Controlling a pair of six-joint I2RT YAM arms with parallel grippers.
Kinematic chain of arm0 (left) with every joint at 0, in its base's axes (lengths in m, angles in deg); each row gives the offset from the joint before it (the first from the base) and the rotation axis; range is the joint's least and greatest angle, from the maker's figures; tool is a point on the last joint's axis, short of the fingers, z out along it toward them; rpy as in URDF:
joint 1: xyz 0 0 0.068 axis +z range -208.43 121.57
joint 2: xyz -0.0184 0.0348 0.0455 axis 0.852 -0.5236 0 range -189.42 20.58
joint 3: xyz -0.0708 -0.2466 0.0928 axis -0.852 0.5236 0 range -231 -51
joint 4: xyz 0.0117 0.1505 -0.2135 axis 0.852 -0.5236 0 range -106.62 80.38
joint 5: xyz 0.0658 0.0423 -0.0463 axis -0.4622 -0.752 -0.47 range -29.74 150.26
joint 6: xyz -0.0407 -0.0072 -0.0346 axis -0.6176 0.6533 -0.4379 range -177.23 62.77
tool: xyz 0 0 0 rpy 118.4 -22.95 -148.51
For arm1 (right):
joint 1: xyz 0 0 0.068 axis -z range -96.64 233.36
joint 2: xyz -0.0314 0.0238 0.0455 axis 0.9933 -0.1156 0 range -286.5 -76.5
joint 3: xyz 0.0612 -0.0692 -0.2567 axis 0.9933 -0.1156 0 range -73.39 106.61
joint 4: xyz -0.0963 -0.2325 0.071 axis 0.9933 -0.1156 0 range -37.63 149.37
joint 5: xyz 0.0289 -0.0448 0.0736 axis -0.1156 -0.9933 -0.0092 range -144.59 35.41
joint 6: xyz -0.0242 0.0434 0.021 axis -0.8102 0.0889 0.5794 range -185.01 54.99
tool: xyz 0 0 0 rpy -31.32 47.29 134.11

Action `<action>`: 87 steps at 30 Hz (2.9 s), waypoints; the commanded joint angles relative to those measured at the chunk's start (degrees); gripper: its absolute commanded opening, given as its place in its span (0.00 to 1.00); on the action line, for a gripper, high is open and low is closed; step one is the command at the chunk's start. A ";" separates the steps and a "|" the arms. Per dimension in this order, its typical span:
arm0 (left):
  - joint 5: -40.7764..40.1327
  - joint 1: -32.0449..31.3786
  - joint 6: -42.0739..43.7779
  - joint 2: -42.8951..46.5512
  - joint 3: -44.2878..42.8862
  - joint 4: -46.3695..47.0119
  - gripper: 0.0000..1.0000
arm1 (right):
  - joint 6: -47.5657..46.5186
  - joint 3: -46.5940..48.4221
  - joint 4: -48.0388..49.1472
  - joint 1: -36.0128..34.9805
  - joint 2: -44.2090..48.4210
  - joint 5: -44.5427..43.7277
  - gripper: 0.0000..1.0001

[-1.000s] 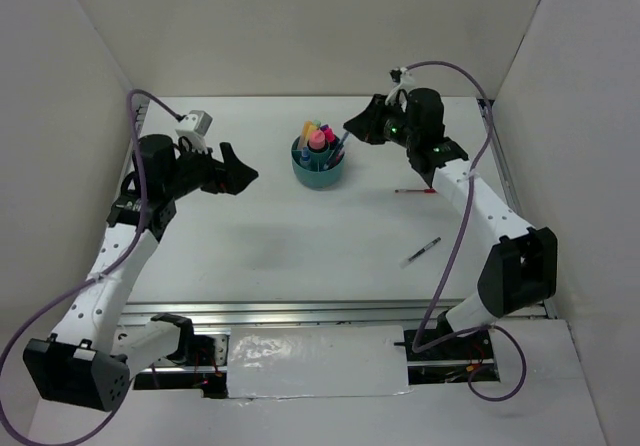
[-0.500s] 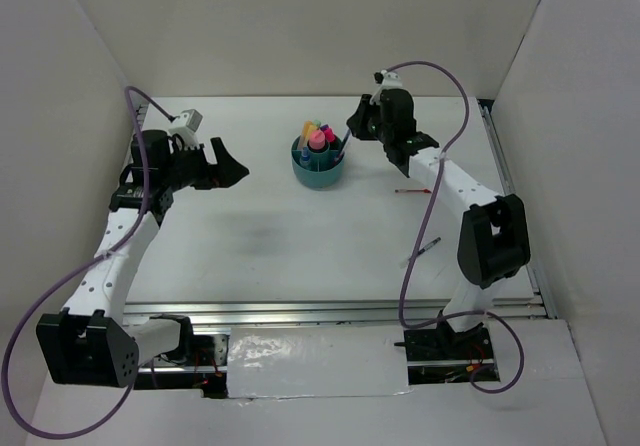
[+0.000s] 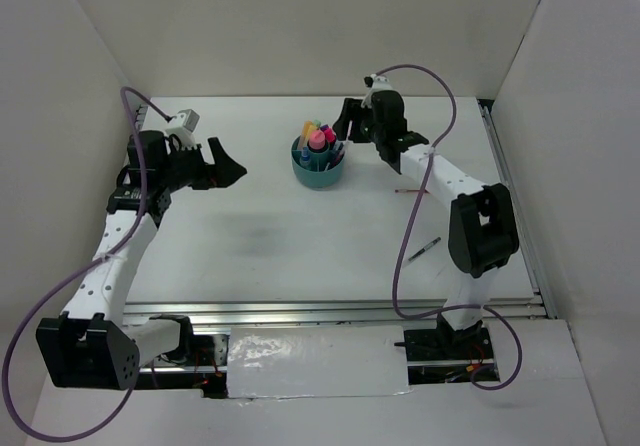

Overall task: Sort the stationery into containers
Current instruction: Place the stationery into the container, then grab a piece of stationery with the right arm

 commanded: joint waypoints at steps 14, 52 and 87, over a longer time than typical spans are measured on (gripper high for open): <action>10.97 0.34 5.88 2.10 1.58 2.55 0.99 | -52.53 26.83 -60.37 16.55 -3.16 19.43 0.42; 10.03 -5.73 9.13 -0.80 -0.26 -4.12 0.99 | -79.75 -34.57 -49.07 -12.08 22.31 -13.97 0.57; 8.00 -5.81 9.92 -2.20 -0.52 -5.00 0.99 | -81.43 -37.67 -38.69 -17.37 27.49 -5.12 0.01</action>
